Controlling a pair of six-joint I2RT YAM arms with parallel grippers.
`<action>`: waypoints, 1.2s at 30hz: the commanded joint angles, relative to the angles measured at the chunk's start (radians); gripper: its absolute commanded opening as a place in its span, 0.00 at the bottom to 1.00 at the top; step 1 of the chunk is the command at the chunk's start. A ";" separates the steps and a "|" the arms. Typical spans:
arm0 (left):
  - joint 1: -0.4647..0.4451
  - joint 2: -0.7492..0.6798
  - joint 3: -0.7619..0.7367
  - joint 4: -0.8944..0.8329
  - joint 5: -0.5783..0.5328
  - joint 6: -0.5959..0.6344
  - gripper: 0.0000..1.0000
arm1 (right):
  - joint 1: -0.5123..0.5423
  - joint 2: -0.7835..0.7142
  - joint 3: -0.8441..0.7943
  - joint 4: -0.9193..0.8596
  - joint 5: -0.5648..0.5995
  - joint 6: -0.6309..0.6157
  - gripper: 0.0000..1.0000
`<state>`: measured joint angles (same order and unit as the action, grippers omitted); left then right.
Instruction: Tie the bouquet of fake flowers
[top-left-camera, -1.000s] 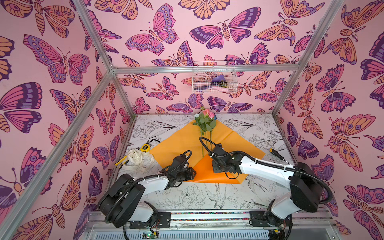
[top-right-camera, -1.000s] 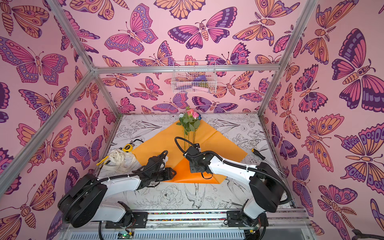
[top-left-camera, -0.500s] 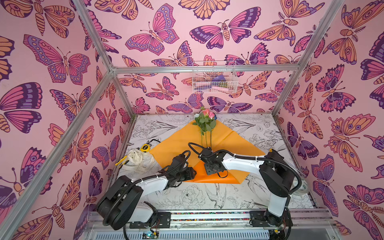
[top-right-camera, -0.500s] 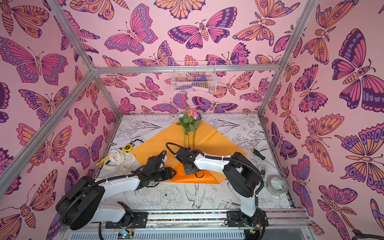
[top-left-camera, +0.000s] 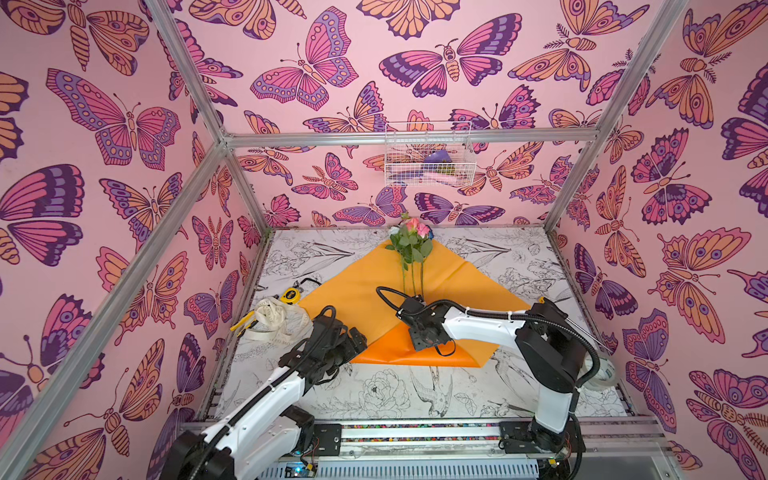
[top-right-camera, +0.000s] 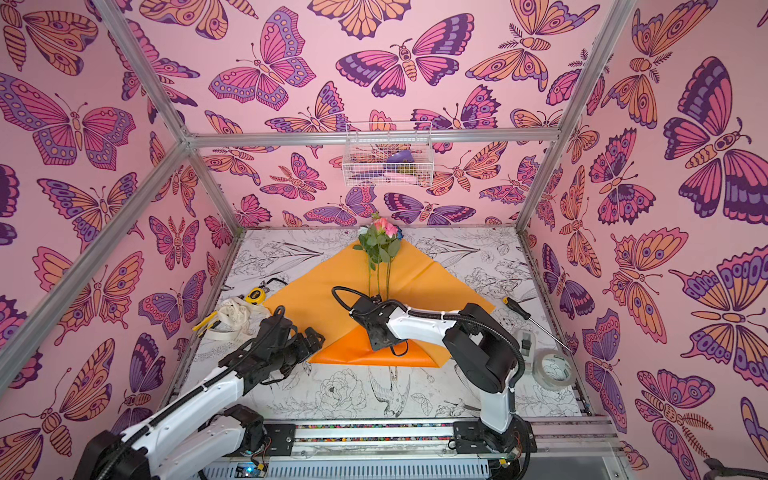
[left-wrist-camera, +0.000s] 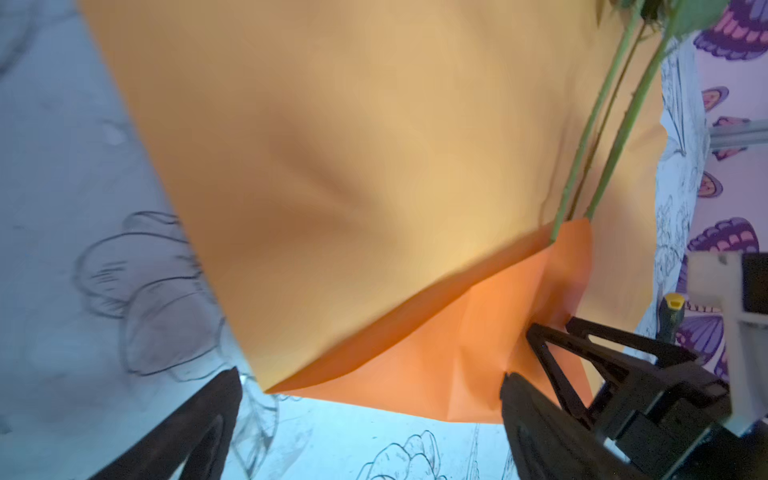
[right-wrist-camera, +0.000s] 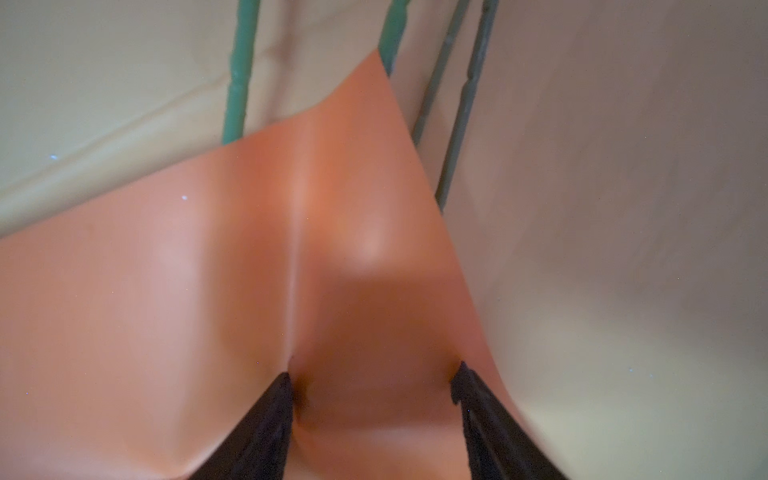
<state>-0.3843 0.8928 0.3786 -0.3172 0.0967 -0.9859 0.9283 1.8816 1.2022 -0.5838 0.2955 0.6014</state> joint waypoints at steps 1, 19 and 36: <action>0.040 -0.061 -0.040 -0.069 -0.011 -0.040 0.99 | 0.004 0.016 0.025 -0.024 0.013 0.002 0.64; 0.128 0.095 -0.171 0.316 0.161 -0.021 0.97 | 0.005 0.031 0.030 -0.032 0.008 0.005 0.64; 0.136 -0.055 -0.272 0.621 -0.021 0.039 0.92 | 0.004 0.041 0.046 -0.036 0.010 0.000 0.63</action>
<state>-0.2546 0.8440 0.1177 0.2230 0.1268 -0.9932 0.9283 1.9003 1.2243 -0.5915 0.2955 0.6014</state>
